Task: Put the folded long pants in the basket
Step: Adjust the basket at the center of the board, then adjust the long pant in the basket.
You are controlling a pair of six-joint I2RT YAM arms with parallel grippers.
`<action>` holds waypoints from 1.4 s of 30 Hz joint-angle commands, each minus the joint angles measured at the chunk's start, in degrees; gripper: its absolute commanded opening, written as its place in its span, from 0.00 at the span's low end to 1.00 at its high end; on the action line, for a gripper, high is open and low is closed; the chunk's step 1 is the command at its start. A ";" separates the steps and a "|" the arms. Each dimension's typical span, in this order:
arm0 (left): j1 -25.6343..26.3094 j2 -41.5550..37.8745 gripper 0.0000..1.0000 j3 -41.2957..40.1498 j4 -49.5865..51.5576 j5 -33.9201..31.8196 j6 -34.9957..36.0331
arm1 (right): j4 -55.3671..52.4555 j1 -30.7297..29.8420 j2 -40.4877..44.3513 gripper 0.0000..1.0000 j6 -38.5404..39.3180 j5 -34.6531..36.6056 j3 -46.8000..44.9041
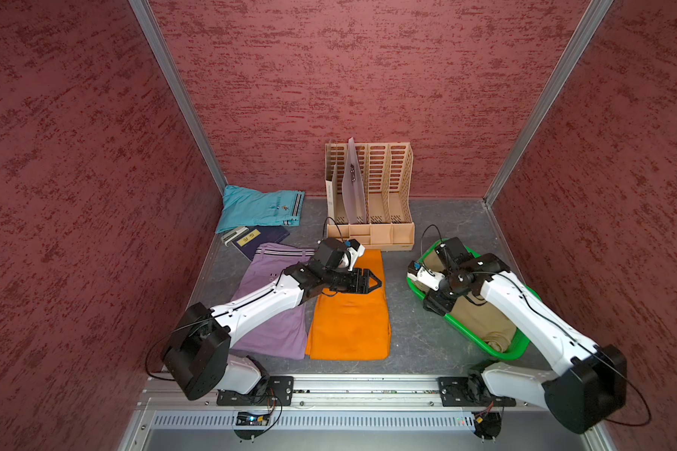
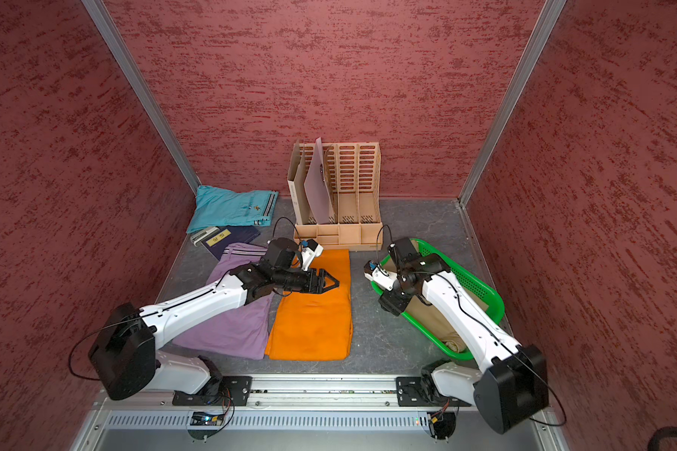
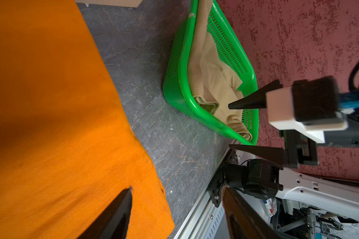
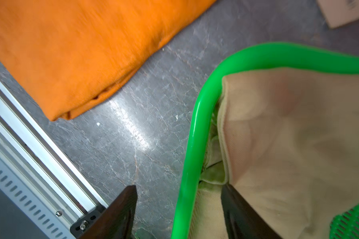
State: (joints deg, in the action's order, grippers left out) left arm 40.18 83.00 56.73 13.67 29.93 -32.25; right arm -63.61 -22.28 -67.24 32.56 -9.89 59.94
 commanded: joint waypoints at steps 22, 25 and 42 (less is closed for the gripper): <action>5.99 31.79 0.68 29.12 6.10 4.76 4.04 | 0.42 29.23 -7.89 0.76 -51.45 6.57 5.06; 5.79 34.07 0.67 31.39 7.49 2.83 4.03 | 0.60 29.23 -6.80 0.76 -50.85 6.63 4.18; 4.90 39.83 0.22 33.19 -3.39 9.31 -4.97 | 0.93 29.23 -6.50 0.72 -49.70 5.66 3.61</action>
State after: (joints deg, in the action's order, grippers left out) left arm 45.39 122.63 90.45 14.48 37.54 -36.10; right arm -62.67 6.85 -74.61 -17.56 -2.94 63.99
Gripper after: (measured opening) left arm 0.249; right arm 0.727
